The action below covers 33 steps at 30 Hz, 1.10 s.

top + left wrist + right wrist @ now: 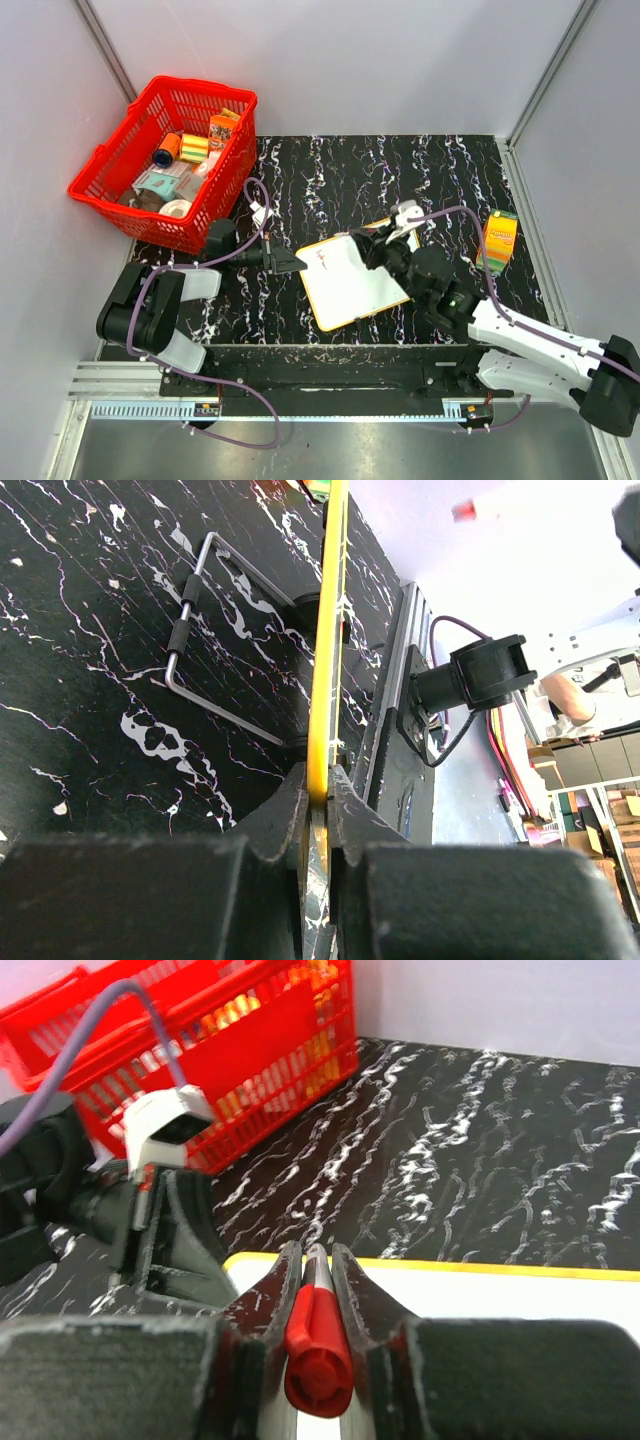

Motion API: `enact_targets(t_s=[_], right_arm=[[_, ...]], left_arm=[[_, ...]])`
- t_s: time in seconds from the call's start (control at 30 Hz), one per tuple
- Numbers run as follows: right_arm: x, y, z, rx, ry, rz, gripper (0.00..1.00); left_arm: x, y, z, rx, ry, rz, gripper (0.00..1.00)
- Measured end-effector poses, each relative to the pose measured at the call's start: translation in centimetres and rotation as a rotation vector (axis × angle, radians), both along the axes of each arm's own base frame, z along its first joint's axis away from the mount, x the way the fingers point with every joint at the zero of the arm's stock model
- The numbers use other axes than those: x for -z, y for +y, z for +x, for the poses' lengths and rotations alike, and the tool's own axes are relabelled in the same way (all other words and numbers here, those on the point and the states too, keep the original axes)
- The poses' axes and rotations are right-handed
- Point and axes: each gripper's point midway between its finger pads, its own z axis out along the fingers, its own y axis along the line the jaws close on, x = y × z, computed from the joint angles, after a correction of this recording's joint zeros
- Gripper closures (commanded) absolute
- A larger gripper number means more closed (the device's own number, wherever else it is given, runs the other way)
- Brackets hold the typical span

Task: Write a sentence on the whiteboard

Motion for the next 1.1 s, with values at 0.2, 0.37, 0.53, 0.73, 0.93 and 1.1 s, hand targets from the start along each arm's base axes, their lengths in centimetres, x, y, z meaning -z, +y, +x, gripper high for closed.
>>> enact_targets(t_s=[0.2, 0.37, 0.53, 0.73, 0.93, 1.1], right_arm=[[0.2, -3.8, 3.4, 0.060, 0.062, 0.044, 1.00], [0.5, -3.5, 2.6, -0.014, 0.097, 0.055, 1.00], [1.8, -2.5, 1.2, -0.070, 0.127, 0.012, 1.00], [3.0, 0.6, -2.2, -0.162, 0.112, -0.078, 1.00], [4.0, 0.0, -1.2, -0.084, 0.115, -0.113, 1.00], [4.3, -0.5, -0.6, -0.042, 0.112, -0.120, 1.00]], left_arm=[[0.0, 0.0, 0.0, 0.000, 0.000, 0.000, 1.00], [0.0, 0.0, 0.0, 0.001, -0.002, 0.002, 1.00], [0.0, -0.1, 0.1, 0.002, 0.001, 0.004, 1.00], [0.0, -0.1, 0.1, 0.005, -0.002, 0.007, 1.00], [0.0, -0.1, 0.1, 0.005, -0.005, 0.008, 1.00], [0.1, -0.1, 0.1, 0.005, -0.006, 0.009, 1.00]])
